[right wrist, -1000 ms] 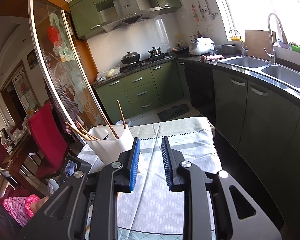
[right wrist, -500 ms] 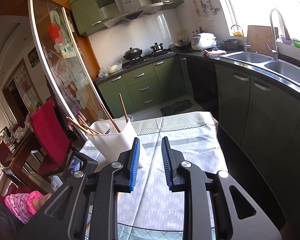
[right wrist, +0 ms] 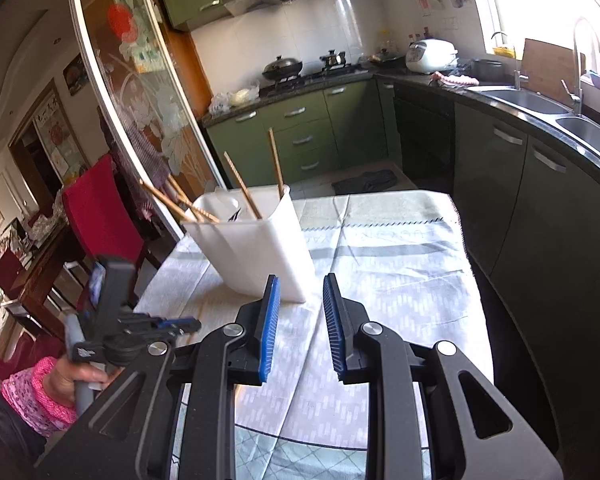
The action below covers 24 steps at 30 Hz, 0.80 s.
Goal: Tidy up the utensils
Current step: 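Lower the left gripper and grasp a wooden chopstick beside the caddy, then lift the chopstick with the left gripper while the right gripper grasps the last chopstick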
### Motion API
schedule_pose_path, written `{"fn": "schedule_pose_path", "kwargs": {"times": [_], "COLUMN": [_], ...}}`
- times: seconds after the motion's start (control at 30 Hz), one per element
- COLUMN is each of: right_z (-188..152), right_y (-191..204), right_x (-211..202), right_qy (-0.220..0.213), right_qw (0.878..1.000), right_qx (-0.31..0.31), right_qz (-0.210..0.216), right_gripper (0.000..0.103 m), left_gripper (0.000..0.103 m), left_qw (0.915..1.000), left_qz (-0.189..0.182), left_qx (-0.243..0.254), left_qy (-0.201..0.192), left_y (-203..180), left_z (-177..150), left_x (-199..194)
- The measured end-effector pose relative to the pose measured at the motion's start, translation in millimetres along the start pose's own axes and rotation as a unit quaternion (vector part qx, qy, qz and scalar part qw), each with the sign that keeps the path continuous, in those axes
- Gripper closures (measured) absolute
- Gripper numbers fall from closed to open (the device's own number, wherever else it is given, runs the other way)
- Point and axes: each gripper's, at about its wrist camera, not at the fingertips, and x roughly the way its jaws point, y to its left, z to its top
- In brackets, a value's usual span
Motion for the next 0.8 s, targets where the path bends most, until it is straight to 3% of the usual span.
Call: {"fn": "schedule_pose_path", "kwargs": {"times": [0.17, 0.3, 0.53, 0.8], "right_z": [-15.3, -29.3, -34.8, -40.0], "right_y": [24.8, 45.2, 65.6, 81.7], "right_x": [75.2, 128.5, 194.7, 220.7], "right_qy": [0.103, 0.149, 0.202, 0.220], "right_qw": [0.994, 0.988, 0.977, 0.972], "right_qx": [-0.022, -0.035, -0.046, -0.062], "right_qz": [0.010, -0.001, -0.039, -0.061], "right_gripper": [0.074, 0.074, 0.074, 0.074], "left_gripper": [0.098, 0.098, 0.098, 0.098], "left_qw": [0.9948, 0.9878, 0.9813, 0.9762], "left_qz": [-0.008, -0.009, -0.013, -0.011], "left_qx": [-0.021, -0.023, -0.013, 0.002], "left_qy": [-0.099, -0.154, -0.191, -0.217], "left_y": [20.0, 24.7, 30.9, 29.2], "left_z": [-13.2, -27.5, -41.6, -57.5], "left_x": [-57.9, -94.2, -117.4, -125.4]}}
